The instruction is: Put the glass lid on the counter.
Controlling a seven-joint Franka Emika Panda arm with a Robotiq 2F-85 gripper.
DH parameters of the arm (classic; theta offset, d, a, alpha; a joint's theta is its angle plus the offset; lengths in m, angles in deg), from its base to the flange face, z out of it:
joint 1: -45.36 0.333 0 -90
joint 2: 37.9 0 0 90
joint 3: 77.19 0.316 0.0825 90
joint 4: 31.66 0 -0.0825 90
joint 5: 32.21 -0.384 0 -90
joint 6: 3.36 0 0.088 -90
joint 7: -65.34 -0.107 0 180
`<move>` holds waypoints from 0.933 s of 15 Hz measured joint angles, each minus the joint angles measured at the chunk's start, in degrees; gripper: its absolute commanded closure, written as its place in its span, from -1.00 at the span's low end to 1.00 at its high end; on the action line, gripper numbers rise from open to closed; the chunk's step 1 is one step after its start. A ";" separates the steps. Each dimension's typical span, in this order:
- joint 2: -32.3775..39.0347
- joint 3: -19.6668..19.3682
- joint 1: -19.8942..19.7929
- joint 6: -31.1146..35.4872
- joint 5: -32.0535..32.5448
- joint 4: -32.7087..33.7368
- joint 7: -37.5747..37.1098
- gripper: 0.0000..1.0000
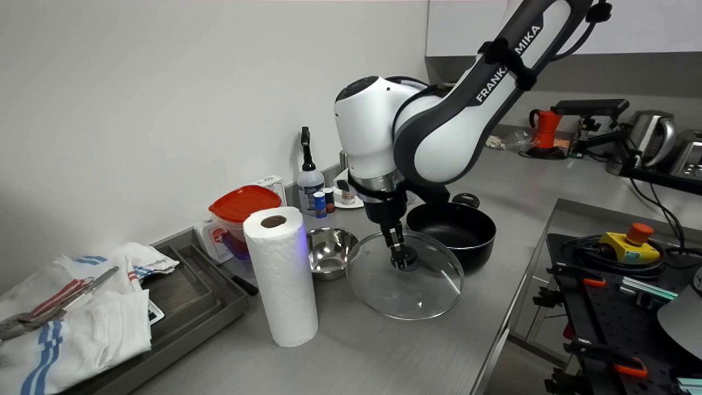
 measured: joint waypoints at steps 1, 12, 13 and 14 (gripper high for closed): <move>0.74 0.26 0.53 0.00 0.64 0.61 0.05 0.55; 8.07 1.48 3.19 0.01 4.63 6.91 4.28 0.55; 8.63 1.56 3.10 0.01 4.61 7.24 5.01 0.55; 9.13 1.62 3.08 0.01 4.61 7.51 5.65 0.55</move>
